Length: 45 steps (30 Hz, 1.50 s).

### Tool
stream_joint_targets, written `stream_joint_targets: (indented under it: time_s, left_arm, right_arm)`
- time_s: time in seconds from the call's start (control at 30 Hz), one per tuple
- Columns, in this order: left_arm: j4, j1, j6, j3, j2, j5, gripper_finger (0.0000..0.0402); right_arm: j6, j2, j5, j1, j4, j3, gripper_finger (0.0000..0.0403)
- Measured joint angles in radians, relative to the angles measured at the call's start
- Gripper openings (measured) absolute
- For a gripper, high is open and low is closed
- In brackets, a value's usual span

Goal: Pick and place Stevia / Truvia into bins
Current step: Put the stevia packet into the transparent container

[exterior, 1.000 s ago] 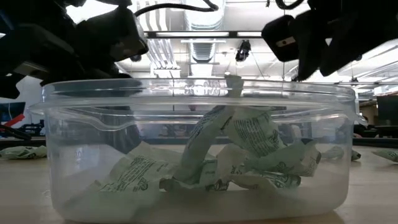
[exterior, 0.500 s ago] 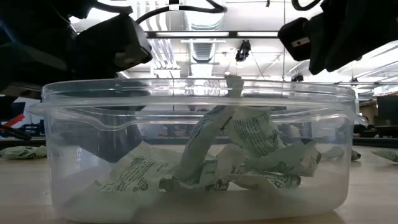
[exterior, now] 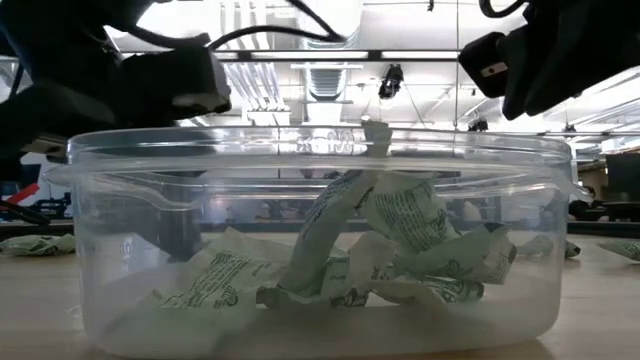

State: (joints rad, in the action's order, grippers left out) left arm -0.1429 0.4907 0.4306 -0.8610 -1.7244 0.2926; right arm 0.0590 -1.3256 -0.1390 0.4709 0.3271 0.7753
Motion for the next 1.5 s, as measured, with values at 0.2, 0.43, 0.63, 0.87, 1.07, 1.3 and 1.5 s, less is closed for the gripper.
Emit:
stream_joint_targets:
  time_s: [0.2,0.43,0.63,0.87,1.07,1.3,1.5]
  left_arm:
    - [0.025,0.017,0.032,0.001,0.089,0.008,0.0001]
    - [0.294,0.063,-0.154,-0.002,0.123,-0.027,0.0]
    - [0.495,0.064,-0.308,-0.024,0.058,-0.185,0.0]
    - [0.491,0.058,-0.306,-0.038,0.008,-0.229,0.0]
    - [0.491,0.055,-0.196,-0.031,0.008,-0.228,0.0015]
    - [0.493,0.054,-0.176,-0.028,0.008,-0.216,0.0103]
    - [0.488,0.052,-0.179,-0.028,0.016,-0.213,0.015]
  right_arm:
    - [0.046,-0.016,-0.012,-0.001,0.064,-0.003,0.0063]
    - [0.107,-0.014,-0.031,-0.005,0.107,-0.026,0.0061]
    - [0.069,-0.017,-0.054,-0.005,-0.015,-0.071,0.0059]
    - [0.061,-0.017,-0.055,-0.005,-0.031,-0.082,0.0063]
    - [0.115,-0.017,-0.072,-0.006,-0.029,-0.104,0.0078]
    - [0.149,-0.017,-0.075,-0.024,-0.03,-0.148,0.012]
    - [0.161,-0.017,-0.074,-0.041,-0.032,-0.178,0.0146]
